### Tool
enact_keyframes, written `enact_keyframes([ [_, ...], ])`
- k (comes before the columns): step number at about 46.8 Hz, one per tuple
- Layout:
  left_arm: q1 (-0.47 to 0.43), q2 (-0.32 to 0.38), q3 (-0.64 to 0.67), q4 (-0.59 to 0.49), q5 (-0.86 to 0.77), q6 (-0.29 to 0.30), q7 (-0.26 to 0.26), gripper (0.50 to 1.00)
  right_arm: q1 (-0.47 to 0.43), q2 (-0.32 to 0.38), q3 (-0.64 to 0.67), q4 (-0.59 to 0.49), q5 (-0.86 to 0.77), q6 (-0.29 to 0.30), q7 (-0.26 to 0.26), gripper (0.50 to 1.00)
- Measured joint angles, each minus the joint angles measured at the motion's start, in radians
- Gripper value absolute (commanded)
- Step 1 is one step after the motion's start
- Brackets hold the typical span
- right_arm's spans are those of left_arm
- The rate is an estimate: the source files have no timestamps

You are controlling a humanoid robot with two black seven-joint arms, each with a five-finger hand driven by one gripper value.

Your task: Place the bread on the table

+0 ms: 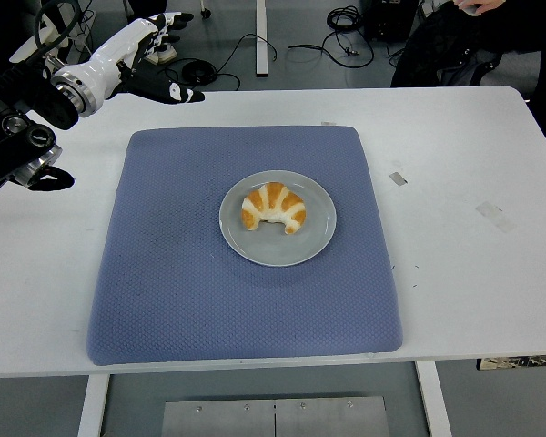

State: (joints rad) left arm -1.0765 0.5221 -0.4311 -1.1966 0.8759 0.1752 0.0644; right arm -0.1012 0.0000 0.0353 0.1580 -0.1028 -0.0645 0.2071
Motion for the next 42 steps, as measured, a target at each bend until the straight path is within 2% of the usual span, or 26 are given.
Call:
enact_keyframes([
  [4, -0.01, -0.01, 0.048, -0.009, 0.016, 0.024, 0.0, 0.96, 0.0, 0.0, 0.0, 0.0, 0.0, 0.0, 0.0, 1.0],
  [10, -0.045, -0.027, 0.147, -0.041, 0.023, 0.097, 0.001, 0.96, 0.0, 0.0, 0.0, 0.0, 0.0, 0.0, 0.0, 1.0],
  [13, -0.059, -0.056, 0.18, -0.042, 0.026, 0.135, 0.002, 0.96, 0.0, 0.0, 0.0, 0.0, 0.0, 0.0, 0.0, 1.0],
  [17, -0.063, -0.094, 0.209, -0.042, 0.03, 0.156, 0.004, 0.96, 0.0, 0.0, 0.0, 0.0, 0.0, 0.0, 0.0, 1.0],
  [26, -0.058, -0.129, 0.23, -0.052, 0.06, 0.163, 0.021, 0.96, 0.0, 0.0, 0.0, 0.0, 0.0, 0.0, 0.0, 1.0],
  [36, -0.062, -0.139, 0.256, -0.072, 0.059, 0.157, 0.077, 0.96, 0.0, 0.0, 0.0, 0.0, 0.0, 0.0, 0.0, 1.0],
  [39, -0.066, -0.142, 0.27, -0.072, 0.056, 0.14, 0.096, 0.96, 0.0, 0.0, 0.0, 0.0, 0.0, 0.0, 0.0, 1.0],
  [42, -0.077, -0.142, 0.282, -0.072, 0.055, 0.096, 0.117, 0.958, 0.0, 0.0, 0.0, 0.0, 0.0, 0.0, 0.0, 1.0],
])
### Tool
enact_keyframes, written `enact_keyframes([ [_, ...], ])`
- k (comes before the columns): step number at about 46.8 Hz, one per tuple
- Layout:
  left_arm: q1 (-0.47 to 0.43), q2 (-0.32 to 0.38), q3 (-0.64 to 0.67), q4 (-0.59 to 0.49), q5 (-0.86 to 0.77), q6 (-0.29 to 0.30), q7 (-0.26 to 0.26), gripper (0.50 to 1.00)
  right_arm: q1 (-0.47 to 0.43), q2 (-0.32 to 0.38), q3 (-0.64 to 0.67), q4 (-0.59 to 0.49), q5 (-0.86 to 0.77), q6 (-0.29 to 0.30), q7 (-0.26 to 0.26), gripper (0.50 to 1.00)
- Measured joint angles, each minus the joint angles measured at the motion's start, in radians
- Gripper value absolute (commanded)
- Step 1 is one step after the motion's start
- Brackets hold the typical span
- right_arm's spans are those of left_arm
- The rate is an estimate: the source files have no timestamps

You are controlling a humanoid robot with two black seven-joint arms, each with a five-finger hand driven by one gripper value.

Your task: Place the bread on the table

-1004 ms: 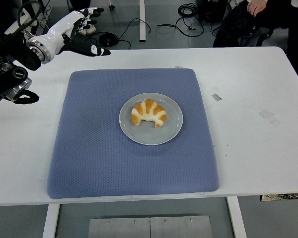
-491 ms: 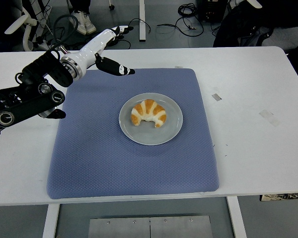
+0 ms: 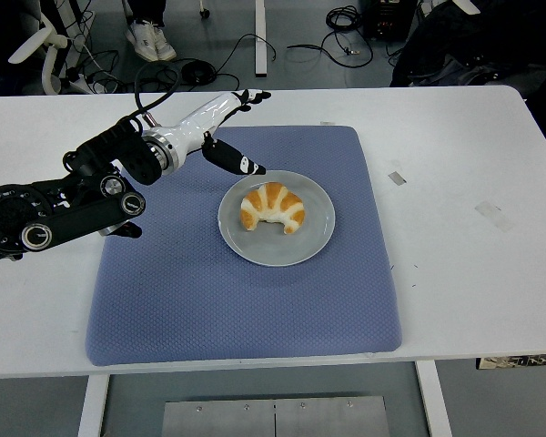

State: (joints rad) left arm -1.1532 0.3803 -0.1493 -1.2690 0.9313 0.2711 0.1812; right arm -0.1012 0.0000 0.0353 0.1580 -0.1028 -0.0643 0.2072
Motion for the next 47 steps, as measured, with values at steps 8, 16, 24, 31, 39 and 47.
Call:
enact_keyframes([
  [8, -0.008, 0.001, 0.004, 0.0, 0.0, -0.085, 0.042, 0.958, 0.0, 0.0, 0.0, 0.0, 0.0, 0.0, 0.0, 1.0],
  [16, -0.009, 0.004, 0.013, -0.018, 0.0, -0.096, 0.061, 0.96, 0.0, 0.0, 0.0, 0.0, 0.0, 0.0, 0.0, 1.0],
  [24, -0.019, 0.017, 0.016, -0.04, 0.002, -0.096, 0.096, 0.971, 0.0, 0.0, 0.0, 0.0, 0.0, 0.0, 0.0, 1.0],
  [31, -0.029, 0.011, 0.017, -0.046, 0.036, -0.097, 0.154, 0.978, 0.0, 0.0, 0.0, 0.0, 0.0, 0.0, 0.0, 1.0],
  [39, -0.031, -0.017, 0.018, -0.083, 0.128, -0.098, 0.206, 0.978, 0.0, 0.0, 0.0, 0.0, 0.0, 0.0, 0.0, 1.0],
  [47, -0.05, -0.013, 0.034, -0.095, 0.135, -0.13, 0.208, 0.975, 0.0, 0.0, 0.0, 0.0, 0.0, 0.0, 0.0, 1.0],
])
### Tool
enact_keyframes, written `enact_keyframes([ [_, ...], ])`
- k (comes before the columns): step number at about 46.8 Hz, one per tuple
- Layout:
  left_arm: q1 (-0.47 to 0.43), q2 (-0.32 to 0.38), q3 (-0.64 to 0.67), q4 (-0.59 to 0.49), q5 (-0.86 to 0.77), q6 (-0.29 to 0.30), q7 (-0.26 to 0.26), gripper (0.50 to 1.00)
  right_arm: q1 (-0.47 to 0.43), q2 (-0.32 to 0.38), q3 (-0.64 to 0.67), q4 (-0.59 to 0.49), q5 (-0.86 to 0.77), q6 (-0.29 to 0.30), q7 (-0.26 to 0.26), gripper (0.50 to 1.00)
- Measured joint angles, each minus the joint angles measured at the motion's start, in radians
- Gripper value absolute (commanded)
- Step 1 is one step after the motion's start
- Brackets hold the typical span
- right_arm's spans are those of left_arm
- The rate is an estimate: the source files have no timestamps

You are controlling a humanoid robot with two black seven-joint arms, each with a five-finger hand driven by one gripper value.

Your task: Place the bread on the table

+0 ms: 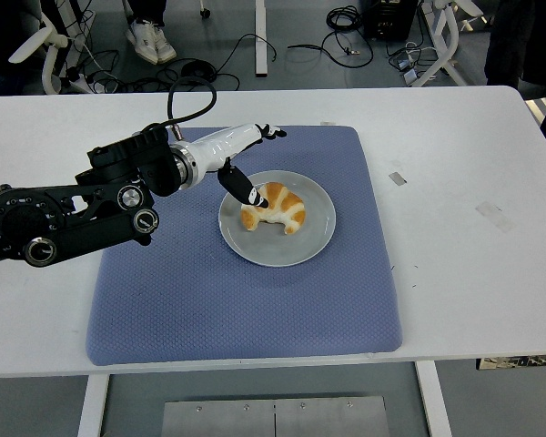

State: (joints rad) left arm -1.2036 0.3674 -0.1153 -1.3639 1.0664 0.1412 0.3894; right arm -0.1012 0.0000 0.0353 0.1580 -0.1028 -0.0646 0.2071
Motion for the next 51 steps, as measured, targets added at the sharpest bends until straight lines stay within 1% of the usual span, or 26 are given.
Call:
enact_keyframes([
  [4, -0.012, 0.007, 0.011, 0.0, 0.014, -0.037, -0.001, 0.968, 0.0, 0.0, 0.0, 0.0, 0.0, 0.0, 0.0, 1.0],
  [9, -0.013, 0.008, 0.016, 0.0, 0.035, -0.048, 0.0, 0.965, 0.0, 0.0, 0.0, 0.0, 0.0, 0.0, 0.0, 1.0],
  [19, -0.013, 0.003, 0.034, 0.0, 0.038, -0.049, 0.002, 0.952, 0.0, 0.0, 0.0, 0.0, 0.0, 0.0, 0.0, 1.0],
  [31, -0.006, -0.007, 0.037, 0.007, 0.041, -0.048, 0.001, 0.918, 0.0, 0.0, 0.0, 0.0, 0.0, 0.0, 0.0, 1.0],
  [44, -0.004, -0.042, 0.063, 0.034, 0.044, -0.045, -0.001, 0.899, 0.0, 0.0, 0.0, 0.0, 0.0, 0.0, 0.0, 1.0],
  [51, 0.0, -0.056, 0.064, 0.058, 0.055, -0.04, -0.003, 0.881, 0.0, 0.0, 0.0, 0.0, 0.0, 0.0, 0.0, 1.0],
])
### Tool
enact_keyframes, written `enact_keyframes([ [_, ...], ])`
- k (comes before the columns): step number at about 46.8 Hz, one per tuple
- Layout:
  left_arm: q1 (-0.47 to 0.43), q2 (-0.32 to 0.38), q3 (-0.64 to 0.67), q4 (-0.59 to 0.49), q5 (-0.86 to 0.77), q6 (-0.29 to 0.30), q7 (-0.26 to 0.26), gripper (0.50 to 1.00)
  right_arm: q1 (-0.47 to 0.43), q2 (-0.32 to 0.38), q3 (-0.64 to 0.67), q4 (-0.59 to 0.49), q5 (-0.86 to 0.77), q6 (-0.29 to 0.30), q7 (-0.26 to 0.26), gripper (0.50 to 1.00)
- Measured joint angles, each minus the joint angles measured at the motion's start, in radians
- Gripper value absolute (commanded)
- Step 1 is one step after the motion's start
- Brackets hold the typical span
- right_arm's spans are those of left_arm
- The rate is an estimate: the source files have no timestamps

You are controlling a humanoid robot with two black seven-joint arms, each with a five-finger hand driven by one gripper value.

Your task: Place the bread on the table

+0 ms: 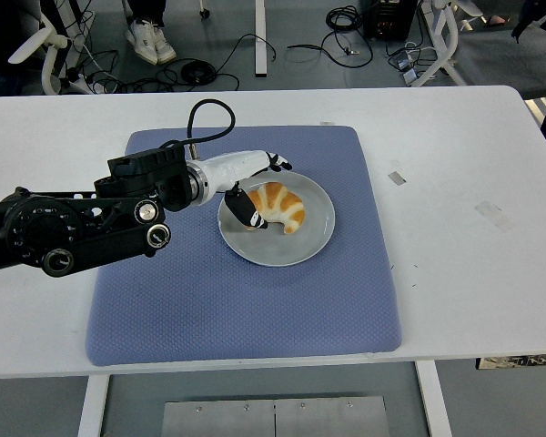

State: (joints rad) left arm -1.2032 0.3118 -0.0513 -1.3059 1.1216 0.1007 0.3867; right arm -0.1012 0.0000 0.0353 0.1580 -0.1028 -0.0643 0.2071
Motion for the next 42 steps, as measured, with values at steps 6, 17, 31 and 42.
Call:
enact_keyframes([
  [6, 0.008, -0.002, 0.003, 0.005, 0.025, 0.021, -0.001, 0.878, 0.0, 0.0, 0.0, 0.0, 0.0, 0.0, 0.0, 1.0],
  [17, 0.008, -0.007, 0.01, 0.006, 0.027, 0.038, -0.002, 0.878, 0.0, 0.0, 0.0, 0.0, 0.0, 0.0, 0.0, 1.0],
  [31, 0.016, -0.02, 0.01, 0.008, 0.039, 0.06, -0.003, 0.868, 0.0, 0.0, 0.0, 0.0, 0.0, 0.0, 0.0, 1.0],
  [42, 0.031, -0.033, 0.022, 0.025, 0.04, 0.061, -0.009, 0.815, 0.0, 0.0, 0.0, 0.0, 0.0, 0.0, 0.0, 1.0],
])
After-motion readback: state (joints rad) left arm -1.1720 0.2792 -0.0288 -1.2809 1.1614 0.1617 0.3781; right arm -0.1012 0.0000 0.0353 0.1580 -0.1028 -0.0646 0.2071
